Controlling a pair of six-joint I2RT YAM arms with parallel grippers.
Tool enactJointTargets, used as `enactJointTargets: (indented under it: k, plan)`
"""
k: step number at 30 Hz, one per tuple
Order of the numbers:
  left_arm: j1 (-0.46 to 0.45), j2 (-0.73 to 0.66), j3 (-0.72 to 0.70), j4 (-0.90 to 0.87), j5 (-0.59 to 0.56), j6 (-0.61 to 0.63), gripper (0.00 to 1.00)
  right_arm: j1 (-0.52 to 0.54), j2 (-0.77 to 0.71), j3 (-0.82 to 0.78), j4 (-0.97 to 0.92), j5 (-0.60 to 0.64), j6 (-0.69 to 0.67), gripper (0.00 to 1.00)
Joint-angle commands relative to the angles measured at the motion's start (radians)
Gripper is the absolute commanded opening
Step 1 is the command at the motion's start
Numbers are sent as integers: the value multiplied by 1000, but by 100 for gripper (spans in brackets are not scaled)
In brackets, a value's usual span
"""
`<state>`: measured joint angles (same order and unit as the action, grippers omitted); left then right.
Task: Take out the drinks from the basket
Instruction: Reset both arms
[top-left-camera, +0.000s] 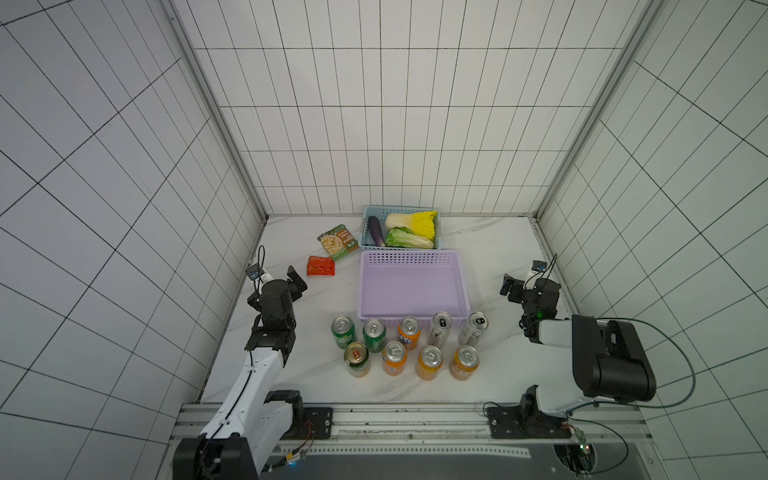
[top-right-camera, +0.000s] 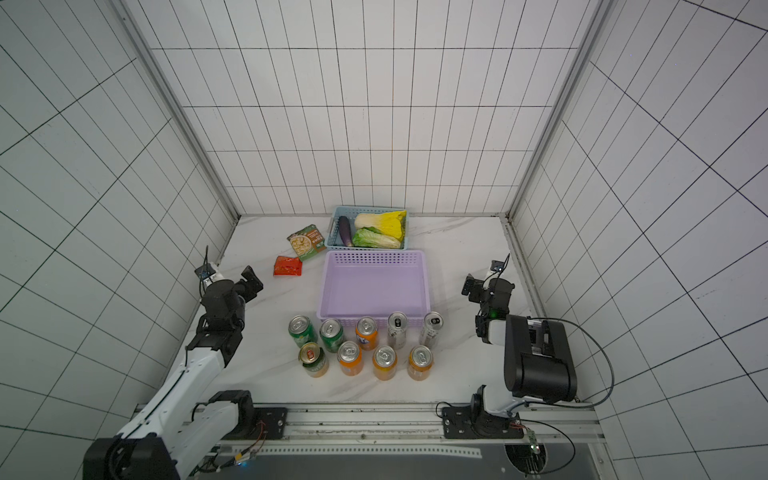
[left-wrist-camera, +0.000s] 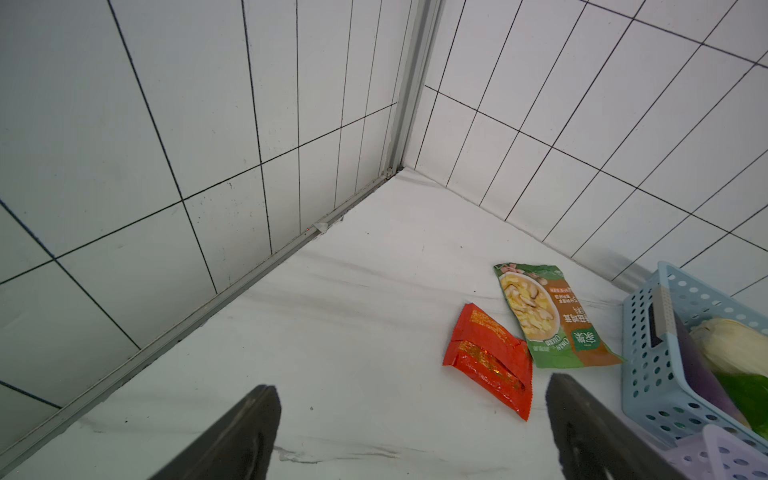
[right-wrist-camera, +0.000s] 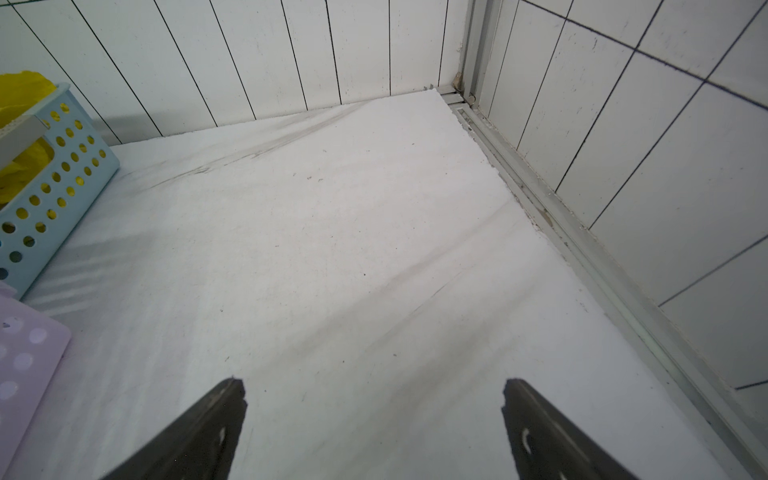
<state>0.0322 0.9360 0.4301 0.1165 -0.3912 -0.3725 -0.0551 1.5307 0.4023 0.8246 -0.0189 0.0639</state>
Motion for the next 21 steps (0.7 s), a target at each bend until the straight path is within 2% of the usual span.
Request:
enactJointTargets:
  k: [1, 6, 10, 17, 21]
  plan:
    - [13, 52, -54, 190, -19, 93, 98, 11, 7, 24, -5, 25, -13, 99]
    - [39, 175, -107, 402, 32, 148, 98, 11, 6, 24, -5, 28, -13, 99]
    - [63, 283, -149, 593, 126, 164, 98, 12, 6, 24, -6, 30, -13, 99]
    - [69, 453, -114, 739, 304, 181, 98, 14, 6, 24, -6, 31, -15, 99]
    - [68, 573, -114, 845, 357, 201, 98, 14, 6, 23, -6, 31, -15, 99]
